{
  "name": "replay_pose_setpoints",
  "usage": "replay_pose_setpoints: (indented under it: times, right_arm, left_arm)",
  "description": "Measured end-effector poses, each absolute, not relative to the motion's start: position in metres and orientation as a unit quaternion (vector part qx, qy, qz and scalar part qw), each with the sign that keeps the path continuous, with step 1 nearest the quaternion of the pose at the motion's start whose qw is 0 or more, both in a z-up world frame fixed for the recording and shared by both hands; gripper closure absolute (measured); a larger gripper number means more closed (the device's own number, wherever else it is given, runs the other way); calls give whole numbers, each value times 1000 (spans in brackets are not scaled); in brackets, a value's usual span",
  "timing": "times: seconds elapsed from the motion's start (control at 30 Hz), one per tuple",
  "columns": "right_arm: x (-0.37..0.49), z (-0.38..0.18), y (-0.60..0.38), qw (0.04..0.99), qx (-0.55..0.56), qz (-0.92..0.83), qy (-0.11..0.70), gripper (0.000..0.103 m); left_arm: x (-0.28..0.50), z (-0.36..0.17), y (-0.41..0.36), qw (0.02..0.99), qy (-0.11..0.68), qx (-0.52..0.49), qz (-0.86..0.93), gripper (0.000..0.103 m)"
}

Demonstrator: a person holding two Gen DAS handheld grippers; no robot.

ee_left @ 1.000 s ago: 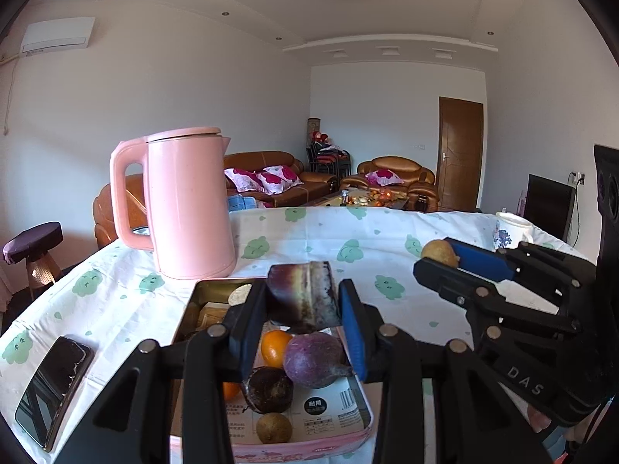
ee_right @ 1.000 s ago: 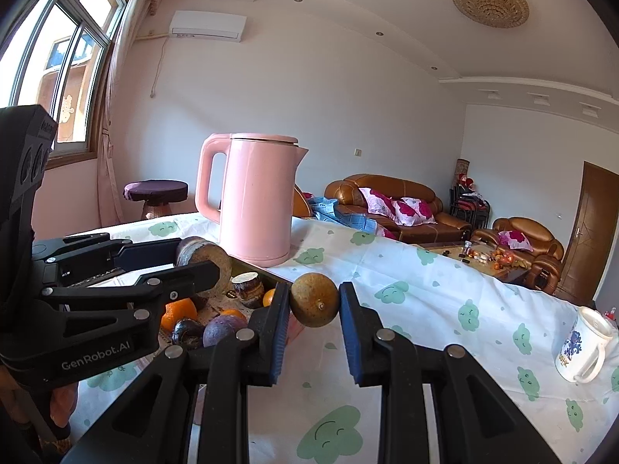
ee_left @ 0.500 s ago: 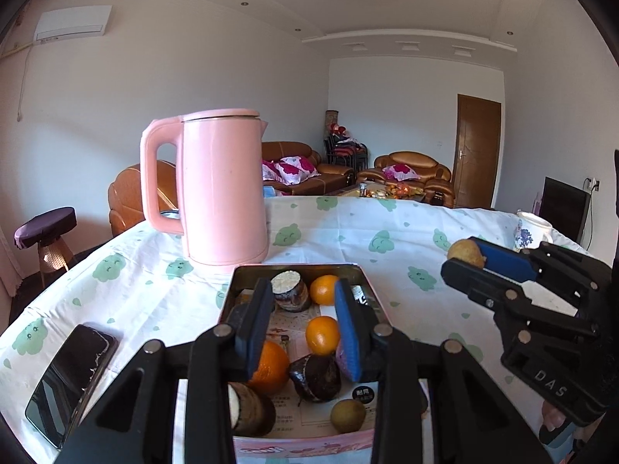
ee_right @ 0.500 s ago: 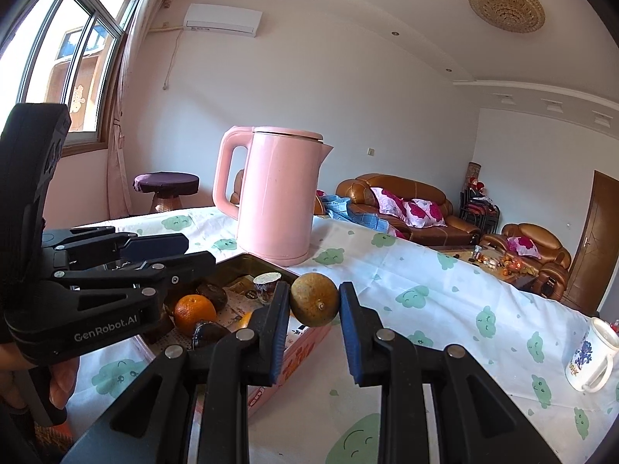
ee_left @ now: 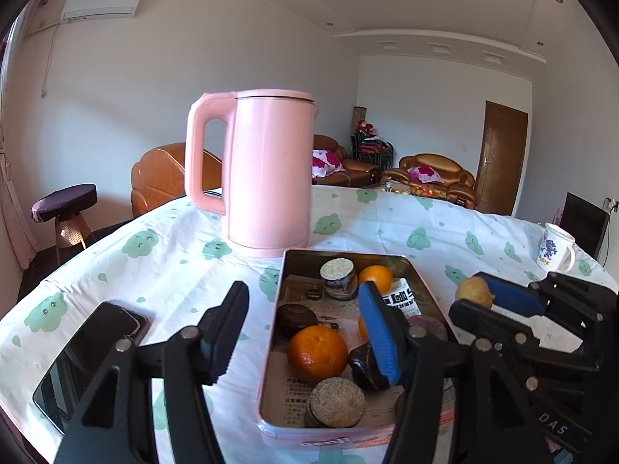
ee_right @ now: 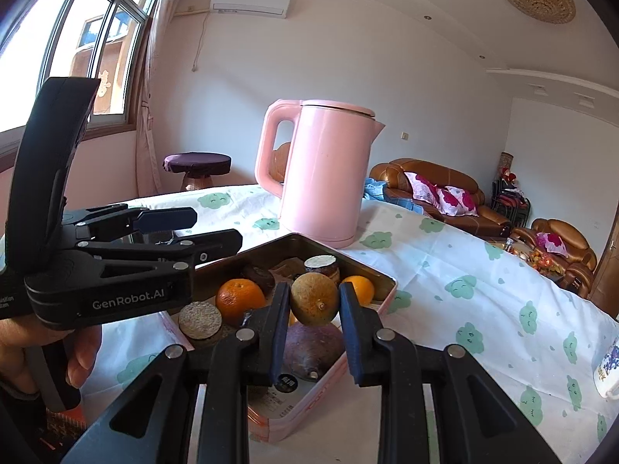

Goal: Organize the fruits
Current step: 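Lower the sugarcane piece and brown fruit into the tin box and open both grippers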

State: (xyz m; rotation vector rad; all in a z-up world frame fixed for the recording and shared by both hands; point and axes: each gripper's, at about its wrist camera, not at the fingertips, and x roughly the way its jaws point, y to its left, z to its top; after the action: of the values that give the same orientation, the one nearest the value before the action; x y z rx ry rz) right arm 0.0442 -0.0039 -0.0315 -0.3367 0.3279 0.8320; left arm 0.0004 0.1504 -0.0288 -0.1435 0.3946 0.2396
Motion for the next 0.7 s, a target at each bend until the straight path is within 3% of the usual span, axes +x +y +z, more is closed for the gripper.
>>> replay_pose_setpoints:
  times: [0.17, 0.7]
  right_arm:
    - [42, -37, 10, 880, -173, 411, 165, 76]
    - [55, -44, 26, 864, -184, 422, 203, 76]
  left_arm:
    - [-5, -27, 158, 970, 189, -73, 131, 30]
    - [-6, -29, 161, 968, 194, -60, 149, 30]
